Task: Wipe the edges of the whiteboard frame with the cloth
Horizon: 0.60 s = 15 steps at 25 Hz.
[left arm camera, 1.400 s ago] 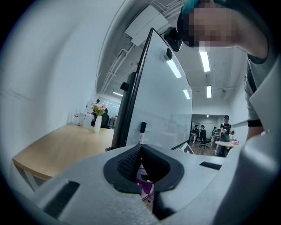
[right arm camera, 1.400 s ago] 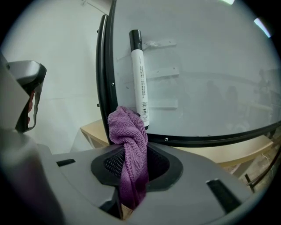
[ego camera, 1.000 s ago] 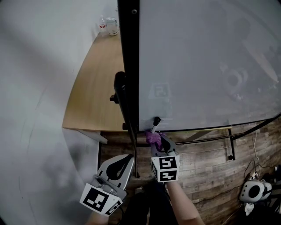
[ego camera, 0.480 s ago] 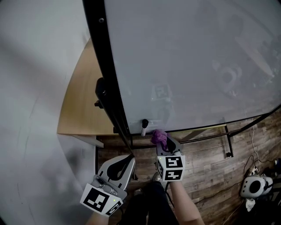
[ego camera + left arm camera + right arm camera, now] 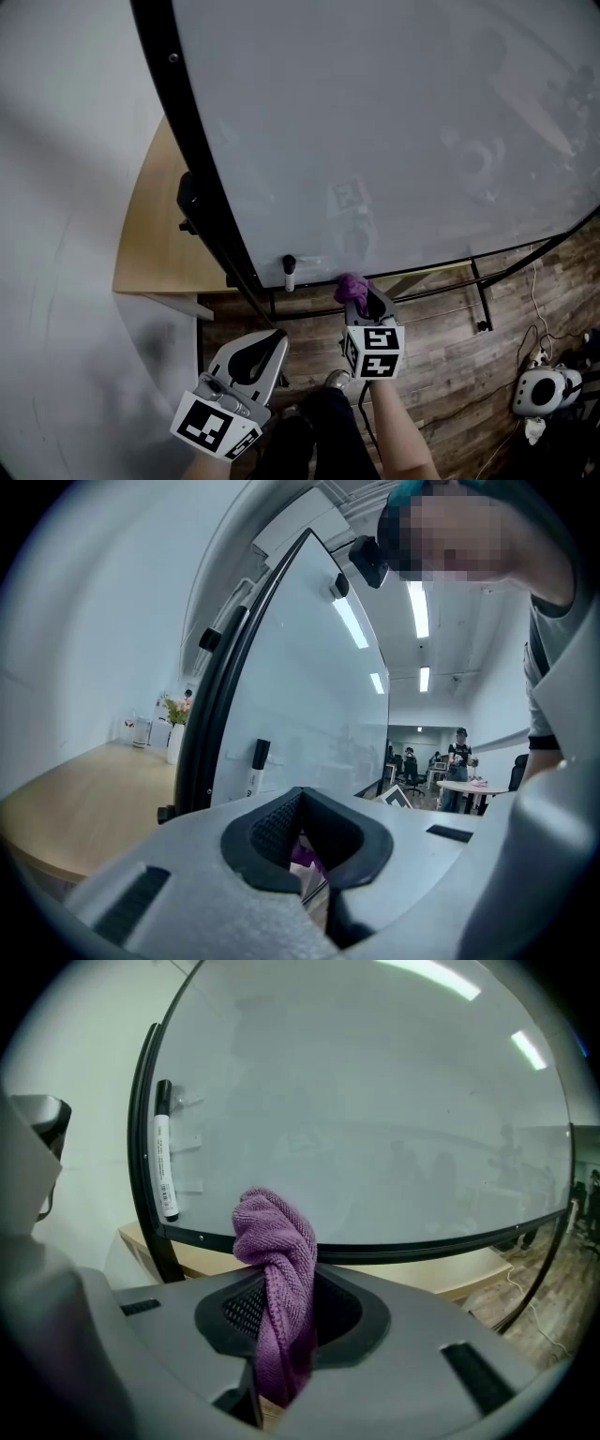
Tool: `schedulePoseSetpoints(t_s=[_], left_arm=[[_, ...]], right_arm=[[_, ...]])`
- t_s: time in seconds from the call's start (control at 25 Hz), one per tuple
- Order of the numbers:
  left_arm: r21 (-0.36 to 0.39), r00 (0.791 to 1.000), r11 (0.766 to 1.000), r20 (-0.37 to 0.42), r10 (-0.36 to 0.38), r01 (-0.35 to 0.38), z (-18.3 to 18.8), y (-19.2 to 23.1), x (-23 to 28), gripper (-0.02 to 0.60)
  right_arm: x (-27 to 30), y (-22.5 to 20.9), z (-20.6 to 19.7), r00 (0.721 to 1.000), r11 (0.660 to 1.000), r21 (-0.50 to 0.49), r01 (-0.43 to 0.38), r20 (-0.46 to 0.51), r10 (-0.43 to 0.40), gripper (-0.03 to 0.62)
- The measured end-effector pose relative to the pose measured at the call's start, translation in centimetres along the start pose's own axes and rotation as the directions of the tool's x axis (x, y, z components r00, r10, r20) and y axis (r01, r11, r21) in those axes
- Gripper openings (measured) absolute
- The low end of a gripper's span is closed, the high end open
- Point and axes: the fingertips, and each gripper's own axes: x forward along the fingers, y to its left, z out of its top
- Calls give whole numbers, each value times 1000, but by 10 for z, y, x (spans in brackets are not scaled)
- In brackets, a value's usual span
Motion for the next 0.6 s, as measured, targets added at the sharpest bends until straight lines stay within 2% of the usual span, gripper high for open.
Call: schedulePoseSetpoints(t_s=[0.2,0.6], left_arm=[[7,1000,1000,-2,-7,7,1,-8,7,17],[-6,999,1000,17,31,-31,8,-37,46,17]], right_arm=[[-1,-8,0,1000,1000,3,-1,-4,1,91],[-5,-32,1,997,997,-30,-70,-15,70,92]])
